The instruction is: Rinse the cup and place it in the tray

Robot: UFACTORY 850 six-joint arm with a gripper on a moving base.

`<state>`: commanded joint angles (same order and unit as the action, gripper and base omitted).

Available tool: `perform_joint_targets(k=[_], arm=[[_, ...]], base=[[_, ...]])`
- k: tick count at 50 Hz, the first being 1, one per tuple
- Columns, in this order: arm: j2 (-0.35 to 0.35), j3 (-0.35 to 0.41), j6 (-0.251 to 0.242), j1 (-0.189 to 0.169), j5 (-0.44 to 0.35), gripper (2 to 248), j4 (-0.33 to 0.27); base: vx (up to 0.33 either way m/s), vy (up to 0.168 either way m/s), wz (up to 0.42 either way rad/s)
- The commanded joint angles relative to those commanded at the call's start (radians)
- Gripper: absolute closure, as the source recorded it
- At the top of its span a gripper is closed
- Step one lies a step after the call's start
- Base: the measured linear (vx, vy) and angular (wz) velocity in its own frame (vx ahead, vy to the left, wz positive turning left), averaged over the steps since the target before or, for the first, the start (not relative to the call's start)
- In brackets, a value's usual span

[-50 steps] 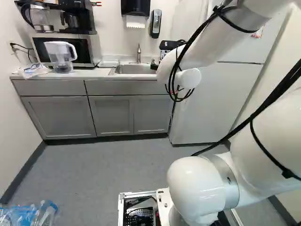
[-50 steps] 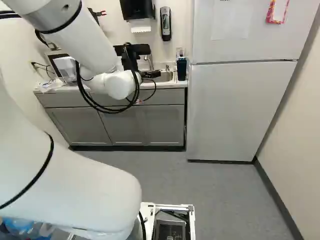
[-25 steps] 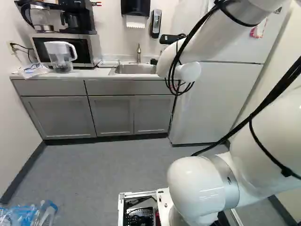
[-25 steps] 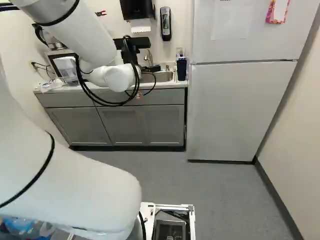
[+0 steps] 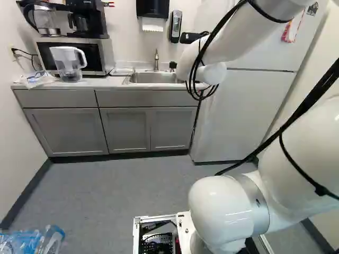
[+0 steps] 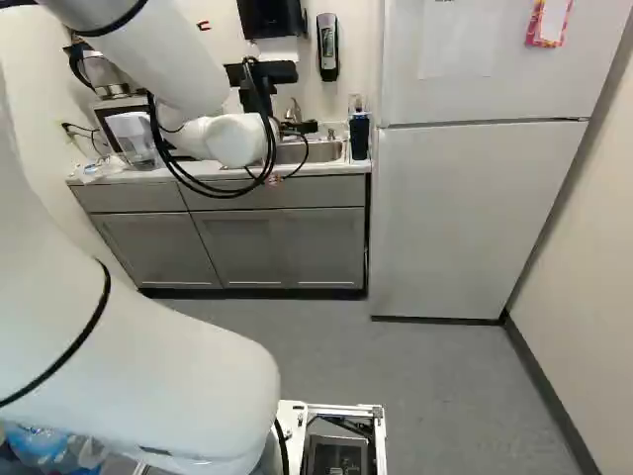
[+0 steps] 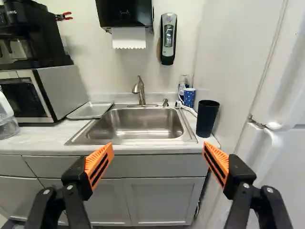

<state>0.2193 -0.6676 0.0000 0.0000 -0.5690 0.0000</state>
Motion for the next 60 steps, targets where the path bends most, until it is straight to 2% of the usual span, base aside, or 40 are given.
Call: perform_joint_targets(k=[60], arm=[[-0.032, -0.155, 0.000, 0.000, 0.177, 3, 0.000]], base=[[0.000, 0.000, 0.000]])
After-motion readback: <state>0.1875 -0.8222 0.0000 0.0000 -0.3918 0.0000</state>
